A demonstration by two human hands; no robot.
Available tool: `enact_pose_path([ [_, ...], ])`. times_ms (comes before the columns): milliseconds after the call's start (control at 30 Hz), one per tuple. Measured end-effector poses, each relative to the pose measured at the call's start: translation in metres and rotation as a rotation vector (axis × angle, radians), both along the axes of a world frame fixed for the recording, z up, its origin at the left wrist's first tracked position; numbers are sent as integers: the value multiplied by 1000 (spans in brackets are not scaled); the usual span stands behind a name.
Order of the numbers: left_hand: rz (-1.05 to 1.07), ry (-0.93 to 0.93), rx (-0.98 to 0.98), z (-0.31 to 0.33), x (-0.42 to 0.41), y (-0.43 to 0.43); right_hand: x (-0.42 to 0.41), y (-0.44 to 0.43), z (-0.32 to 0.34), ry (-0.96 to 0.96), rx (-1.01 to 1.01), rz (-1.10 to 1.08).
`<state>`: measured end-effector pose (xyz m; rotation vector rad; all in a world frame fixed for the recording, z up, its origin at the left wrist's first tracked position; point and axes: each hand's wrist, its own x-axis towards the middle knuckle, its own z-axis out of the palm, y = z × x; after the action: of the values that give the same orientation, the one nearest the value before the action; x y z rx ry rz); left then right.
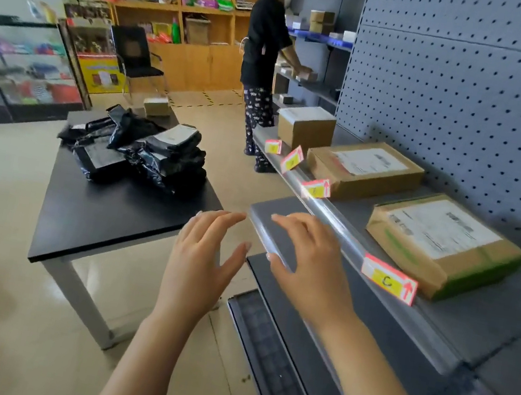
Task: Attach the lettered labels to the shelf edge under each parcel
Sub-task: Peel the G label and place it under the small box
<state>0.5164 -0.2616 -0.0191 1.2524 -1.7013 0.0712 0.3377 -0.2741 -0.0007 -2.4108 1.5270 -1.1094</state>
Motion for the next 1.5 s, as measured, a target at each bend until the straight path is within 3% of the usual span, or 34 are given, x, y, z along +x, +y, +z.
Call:
enact_pose_path([
  [267, -79, 22, 31, -5, 11, -100, 11, -89, -2, 26, -59, -70],
  [533, -310, -37, 28, -13, 34, -232, 29, -183, 3, 112, -158, -237],
  [767, -517, -105, 10, -11, 44, -320, 23, -232, 26, 364, -111, -368],
  [967, -678, -132, 15, -23, 28, -348, 10, -248, 29, 518, 61, -384],
  [1233, -708, -150, 35, -33, 17, -364, -2, -272, 32, 672, 5, -301],
  [1500, -755, -144, -8, -20, 1, -367, -12, -255, 44, 563, -95, -420],
])
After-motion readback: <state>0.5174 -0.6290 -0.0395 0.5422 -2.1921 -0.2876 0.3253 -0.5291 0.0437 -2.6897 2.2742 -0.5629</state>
